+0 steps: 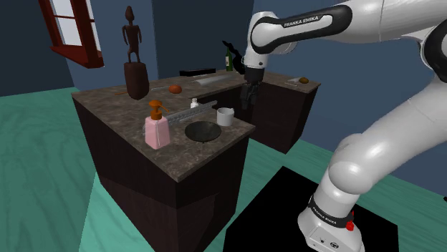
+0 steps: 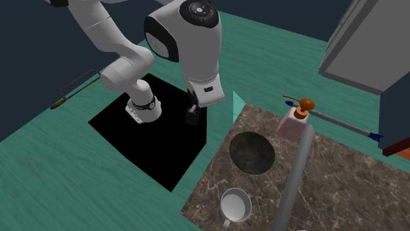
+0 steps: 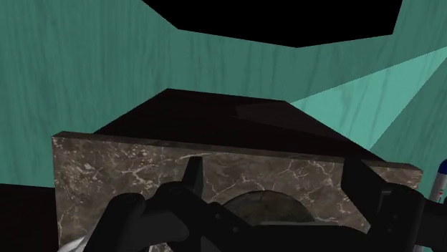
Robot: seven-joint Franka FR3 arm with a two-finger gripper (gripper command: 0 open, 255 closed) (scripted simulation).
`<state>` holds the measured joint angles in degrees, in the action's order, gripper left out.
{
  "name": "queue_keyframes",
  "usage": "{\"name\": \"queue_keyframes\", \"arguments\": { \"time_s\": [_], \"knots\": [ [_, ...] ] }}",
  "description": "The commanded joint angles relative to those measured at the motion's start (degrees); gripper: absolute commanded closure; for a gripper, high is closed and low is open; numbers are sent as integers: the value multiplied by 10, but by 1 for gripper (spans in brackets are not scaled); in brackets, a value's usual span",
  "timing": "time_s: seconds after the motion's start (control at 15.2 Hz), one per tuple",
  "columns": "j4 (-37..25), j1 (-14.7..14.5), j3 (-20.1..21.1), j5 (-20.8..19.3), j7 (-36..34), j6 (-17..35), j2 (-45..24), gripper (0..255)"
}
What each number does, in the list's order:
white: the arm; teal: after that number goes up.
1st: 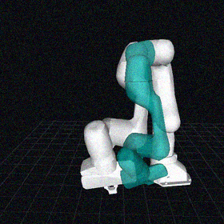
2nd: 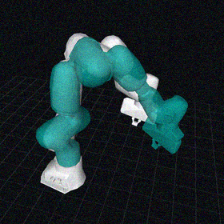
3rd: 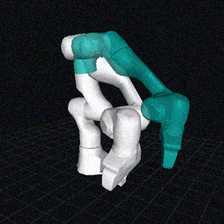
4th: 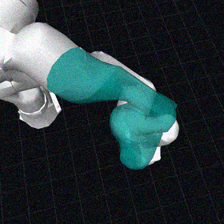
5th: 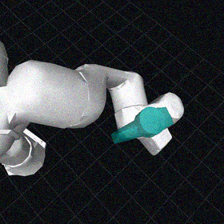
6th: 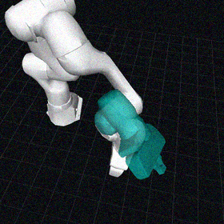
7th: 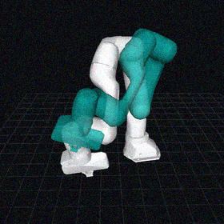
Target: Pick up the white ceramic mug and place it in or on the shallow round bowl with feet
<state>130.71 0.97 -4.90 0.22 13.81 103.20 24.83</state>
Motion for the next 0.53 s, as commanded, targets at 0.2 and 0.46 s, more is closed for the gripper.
{"name": "queue_keyframes", "arguments": {
  "time_s": [0.2,0.46],
  "knots": [
    [-41,5,-11,-8,19,64,-97,0],
    [-89,9,-21,-11,35,104,-178,0]
  ]
}}
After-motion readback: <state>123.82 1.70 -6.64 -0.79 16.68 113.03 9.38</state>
